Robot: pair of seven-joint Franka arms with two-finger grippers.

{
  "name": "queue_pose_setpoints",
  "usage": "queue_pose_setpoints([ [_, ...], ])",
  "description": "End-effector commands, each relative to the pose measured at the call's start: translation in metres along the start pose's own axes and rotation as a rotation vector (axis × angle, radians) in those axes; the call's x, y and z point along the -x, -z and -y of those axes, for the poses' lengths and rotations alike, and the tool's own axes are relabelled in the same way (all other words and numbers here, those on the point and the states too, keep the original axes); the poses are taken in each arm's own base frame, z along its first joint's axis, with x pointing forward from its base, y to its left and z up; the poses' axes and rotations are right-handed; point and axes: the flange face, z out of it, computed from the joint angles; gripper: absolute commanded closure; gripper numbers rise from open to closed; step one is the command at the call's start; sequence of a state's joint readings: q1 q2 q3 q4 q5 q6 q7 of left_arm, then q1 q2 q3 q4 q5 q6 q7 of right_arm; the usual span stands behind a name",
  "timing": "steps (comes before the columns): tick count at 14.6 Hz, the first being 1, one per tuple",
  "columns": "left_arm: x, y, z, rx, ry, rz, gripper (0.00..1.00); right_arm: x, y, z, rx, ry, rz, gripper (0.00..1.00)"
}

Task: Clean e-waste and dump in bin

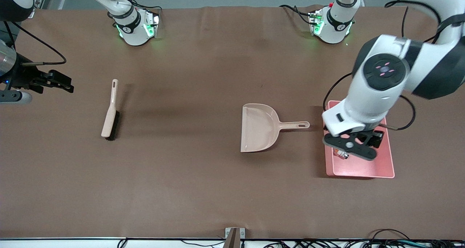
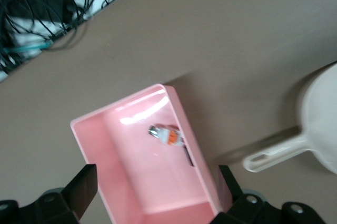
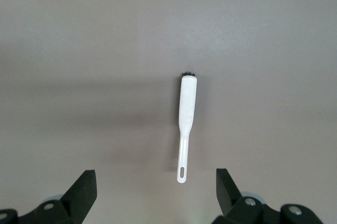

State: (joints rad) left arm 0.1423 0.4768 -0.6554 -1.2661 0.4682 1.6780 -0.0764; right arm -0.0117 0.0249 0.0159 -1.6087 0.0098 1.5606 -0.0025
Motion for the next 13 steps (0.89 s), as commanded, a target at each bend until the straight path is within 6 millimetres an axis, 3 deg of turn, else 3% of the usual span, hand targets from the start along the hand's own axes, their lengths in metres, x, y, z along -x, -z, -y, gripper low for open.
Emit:
queue_pose_setpoints([
  [1,0.034,0.044,0.044,0.095,0.179,-0.015,0.0,0.007,0.003,0.004,-0.005,-0.011,-0.009,0.0],
  [3,0.057,0.055,0.067,0.171,0.246,-0.01,0.0,0.007,0.003,0.005,-0.005,-0.01,-0.01,0.0],
  [7,0.109,0.068,0.071,0.177,0.29,0.031,0.0,0.007,0.003,0.008,-0.004,-0.031,-0.01,0.0],
  [10,0.153,0.078,0.086,0.157,0.341,0.034,0.0,0.006,0.003,0.021,-0.002,-0.008,-0.016,0.0],
  [13,0.181,0.089,0.085,0.145,0.364,0.03,0.0,0.004,0.007,0.03,-0.002,-0.005,-0.04,0.0],
])
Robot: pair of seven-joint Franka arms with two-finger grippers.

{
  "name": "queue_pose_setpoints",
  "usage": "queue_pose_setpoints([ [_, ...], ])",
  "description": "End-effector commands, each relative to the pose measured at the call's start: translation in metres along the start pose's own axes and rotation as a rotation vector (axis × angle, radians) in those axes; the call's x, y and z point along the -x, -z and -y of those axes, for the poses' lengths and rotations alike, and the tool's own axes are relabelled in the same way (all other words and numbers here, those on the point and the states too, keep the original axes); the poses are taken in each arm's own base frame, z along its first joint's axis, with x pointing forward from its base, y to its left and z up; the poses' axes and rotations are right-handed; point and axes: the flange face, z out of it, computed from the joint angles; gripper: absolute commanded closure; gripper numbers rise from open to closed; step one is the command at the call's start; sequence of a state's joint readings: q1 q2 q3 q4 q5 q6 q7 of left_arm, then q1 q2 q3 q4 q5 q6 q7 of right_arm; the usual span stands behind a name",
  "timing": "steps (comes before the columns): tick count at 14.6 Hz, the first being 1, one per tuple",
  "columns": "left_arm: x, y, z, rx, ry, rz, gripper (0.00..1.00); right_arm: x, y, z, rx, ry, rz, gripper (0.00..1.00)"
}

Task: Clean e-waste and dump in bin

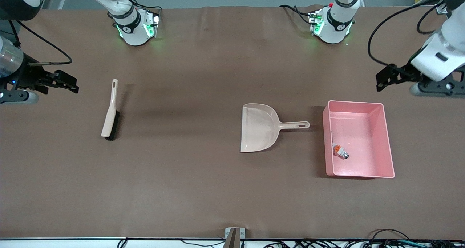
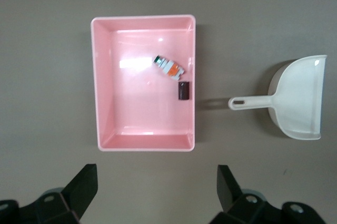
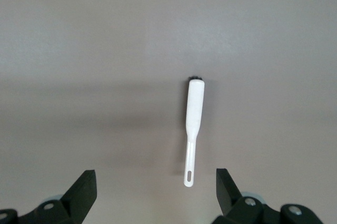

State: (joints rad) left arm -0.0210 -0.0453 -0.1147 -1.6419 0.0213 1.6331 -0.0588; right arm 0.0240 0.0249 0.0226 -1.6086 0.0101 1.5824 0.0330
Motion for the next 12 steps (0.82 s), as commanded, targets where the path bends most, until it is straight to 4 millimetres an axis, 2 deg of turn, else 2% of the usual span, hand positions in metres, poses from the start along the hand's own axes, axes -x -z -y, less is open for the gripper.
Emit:
queue_pose_setpoints([
  [1,0.0351,0.0055,0.0033,0.001,0.025,-0.007,0.0,0.0062,0.0048,0.0069,-0.003,-0.011,-0.017,0.0],
  [5,0.0402,0.011,0.0052,0.0,0.013,0.008,0.0,0.0059,0.0054,0.0146,-0.003,0.002,-0.025,0.0],
  [12,0.0422,0.0106,0.0044,0.003,0.013,0.021,0.0,0.0062,0.0038,0.0163,-0.003,-0.012,-0.02,0.0],
])
